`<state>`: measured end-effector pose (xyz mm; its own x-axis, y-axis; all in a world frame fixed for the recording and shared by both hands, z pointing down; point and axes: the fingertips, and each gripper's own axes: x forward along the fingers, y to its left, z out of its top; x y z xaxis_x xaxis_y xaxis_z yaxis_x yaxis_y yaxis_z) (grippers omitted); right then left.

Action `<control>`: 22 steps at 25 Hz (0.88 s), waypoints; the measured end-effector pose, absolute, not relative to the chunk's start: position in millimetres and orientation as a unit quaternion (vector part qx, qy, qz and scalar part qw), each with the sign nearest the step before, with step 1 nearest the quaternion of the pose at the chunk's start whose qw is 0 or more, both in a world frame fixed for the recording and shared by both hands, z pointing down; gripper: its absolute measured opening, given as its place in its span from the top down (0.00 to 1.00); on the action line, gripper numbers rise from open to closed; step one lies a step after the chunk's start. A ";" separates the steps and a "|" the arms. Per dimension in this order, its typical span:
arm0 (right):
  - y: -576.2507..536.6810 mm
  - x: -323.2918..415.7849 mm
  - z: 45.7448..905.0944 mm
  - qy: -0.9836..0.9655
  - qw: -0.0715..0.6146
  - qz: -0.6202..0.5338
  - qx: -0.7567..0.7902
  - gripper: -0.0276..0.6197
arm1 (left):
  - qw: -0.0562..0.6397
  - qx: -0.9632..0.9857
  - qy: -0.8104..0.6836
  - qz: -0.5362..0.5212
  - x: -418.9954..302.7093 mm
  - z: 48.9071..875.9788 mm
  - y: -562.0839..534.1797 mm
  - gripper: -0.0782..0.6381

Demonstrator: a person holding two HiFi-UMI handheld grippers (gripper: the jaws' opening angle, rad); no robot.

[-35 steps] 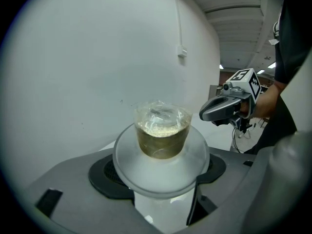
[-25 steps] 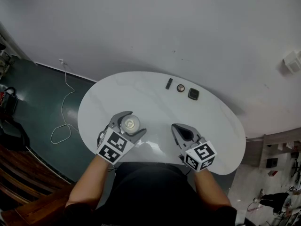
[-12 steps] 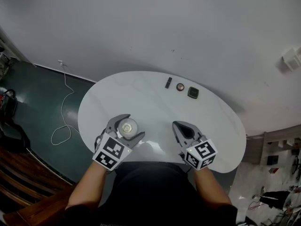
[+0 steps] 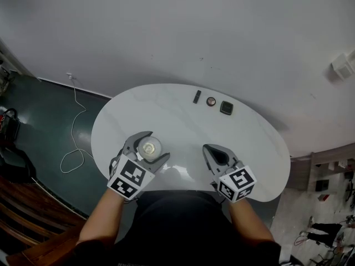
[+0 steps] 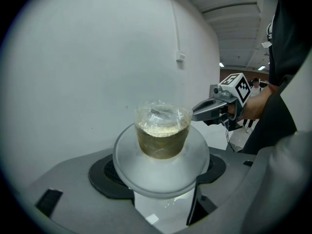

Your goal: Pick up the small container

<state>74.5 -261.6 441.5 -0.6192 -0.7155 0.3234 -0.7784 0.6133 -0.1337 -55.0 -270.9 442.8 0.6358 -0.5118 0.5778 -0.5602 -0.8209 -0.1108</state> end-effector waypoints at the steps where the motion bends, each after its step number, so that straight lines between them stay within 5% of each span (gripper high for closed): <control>1: -261.9 74.5 441.3 -0.890 0.120 0.131 0.420 0.97 | 0.038 0.903 -0.296 0.307 -54.9 441.9 -271.3 0.41; 22: -260.6 74.5 439.0 -0.889 0.113 0.128 0.424 0.97 | 0.039 0.907 -0.282 0.311 -50.9 445.1 -259.2 0.41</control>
